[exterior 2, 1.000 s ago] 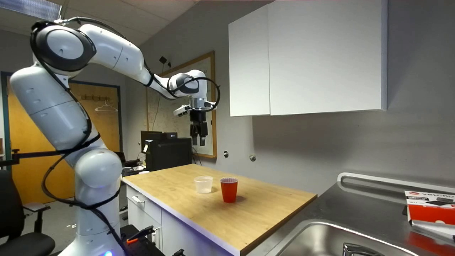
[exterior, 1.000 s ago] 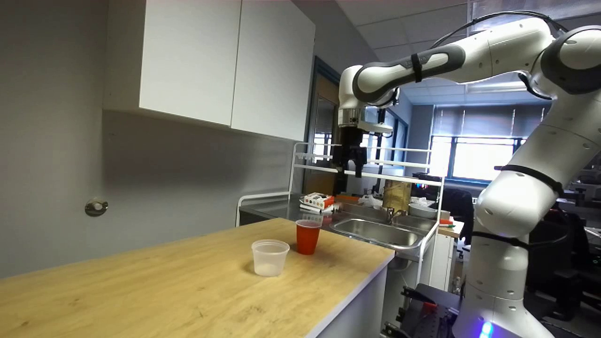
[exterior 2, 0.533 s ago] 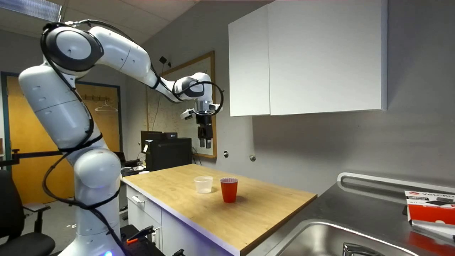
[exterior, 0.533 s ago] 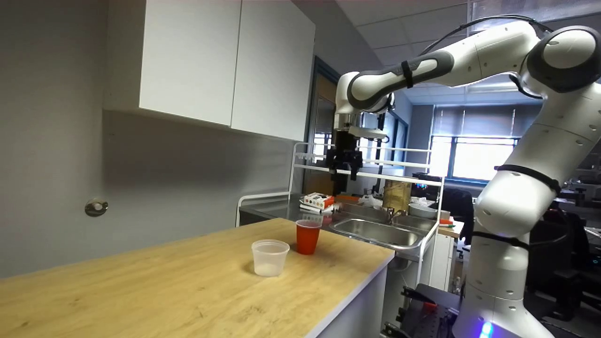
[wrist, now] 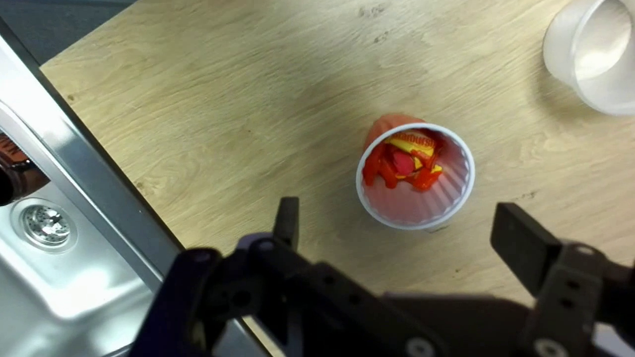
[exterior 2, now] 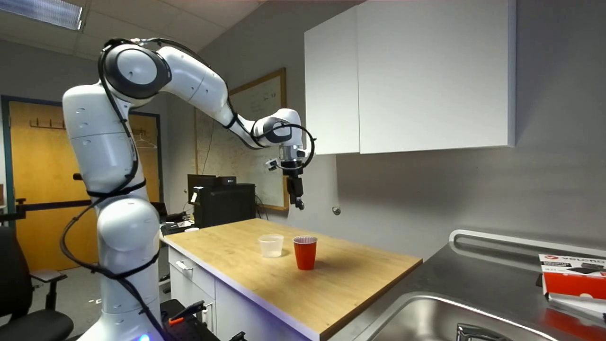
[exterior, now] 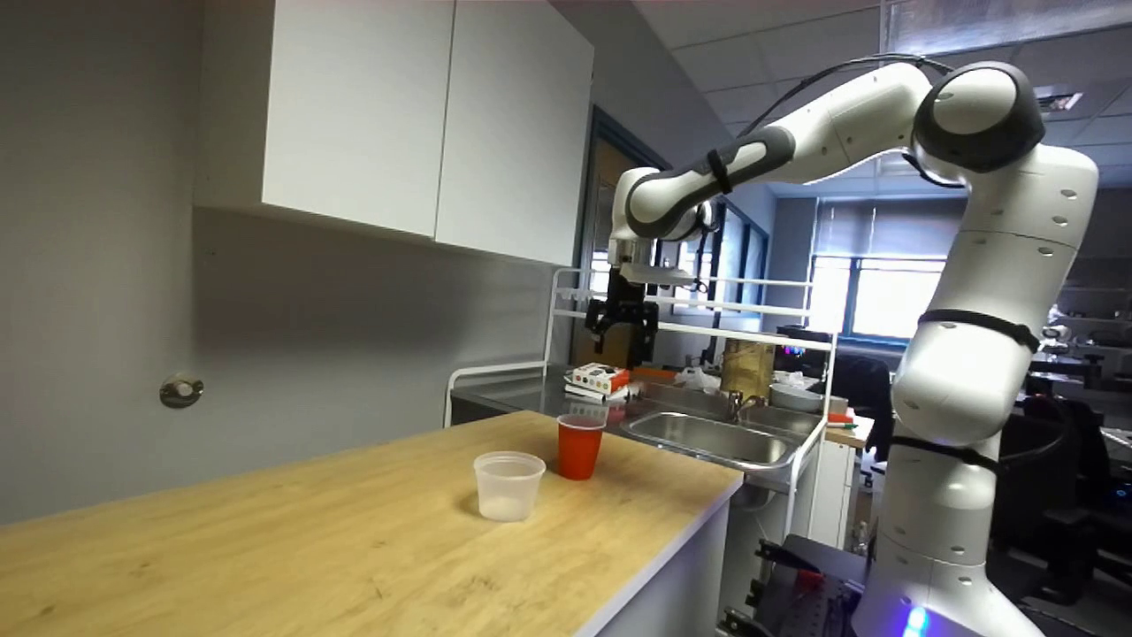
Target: Pour the contents of the cup into the bowl
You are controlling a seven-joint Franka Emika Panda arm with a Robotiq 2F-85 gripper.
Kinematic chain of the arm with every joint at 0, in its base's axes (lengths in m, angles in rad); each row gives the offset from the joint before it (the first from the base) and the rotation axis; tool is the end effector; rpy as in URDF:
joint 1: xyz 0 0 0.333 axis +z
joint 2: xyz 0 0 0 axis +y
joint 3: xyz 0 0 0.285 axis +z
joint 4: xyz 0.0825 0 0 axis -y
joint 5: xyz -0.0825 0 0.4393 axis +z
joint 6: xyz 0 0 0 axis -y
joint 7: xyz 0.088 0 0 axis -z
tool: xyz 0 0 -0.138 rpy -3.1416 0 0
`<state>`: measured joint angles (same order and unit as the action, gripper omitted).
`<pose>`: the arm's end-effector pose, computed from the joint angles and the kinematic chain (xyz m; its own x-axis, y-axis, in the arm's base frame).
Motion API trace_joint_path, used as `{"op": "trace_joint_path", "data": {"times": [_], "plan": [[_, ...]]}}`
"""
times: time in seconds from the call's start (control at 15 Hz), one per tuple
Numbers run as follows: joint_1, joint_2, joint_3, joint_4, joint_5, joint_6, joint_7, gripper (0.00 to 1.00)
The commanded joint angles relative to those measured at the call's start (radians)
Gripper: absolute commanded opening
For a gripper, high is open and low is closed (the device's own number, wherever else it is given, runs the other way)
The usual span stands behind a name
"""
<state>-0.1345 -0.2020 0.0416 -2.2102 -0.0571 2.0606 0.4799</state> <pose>0.5489 -0.0558 0.3843 0.8519 -0.5185 0.0732 -0.5216 -0.8527 0.0296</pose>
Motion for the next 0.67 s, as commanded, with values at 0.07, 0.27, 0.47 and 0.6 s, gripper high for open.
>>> {"op": "trace_joint_path", "data": {"times": [0.07, 0.27, 0.47, 0.6], "plan": [[0.015, 0.141, -0.035, 0.115, 0.008, -0.01, 0.005, 1.0], [0.025, 0.213, -0.053, 0.157, 0.026, -0.024, -0.008, 1.0], [0.035, 0.284, -0.065, 0.197, 0.047, -0.03, -0.013, 1.0], [0.039, 0.324, -0.071, 0.219, 0.063, -0.034, -0.019, 1.0]]}}
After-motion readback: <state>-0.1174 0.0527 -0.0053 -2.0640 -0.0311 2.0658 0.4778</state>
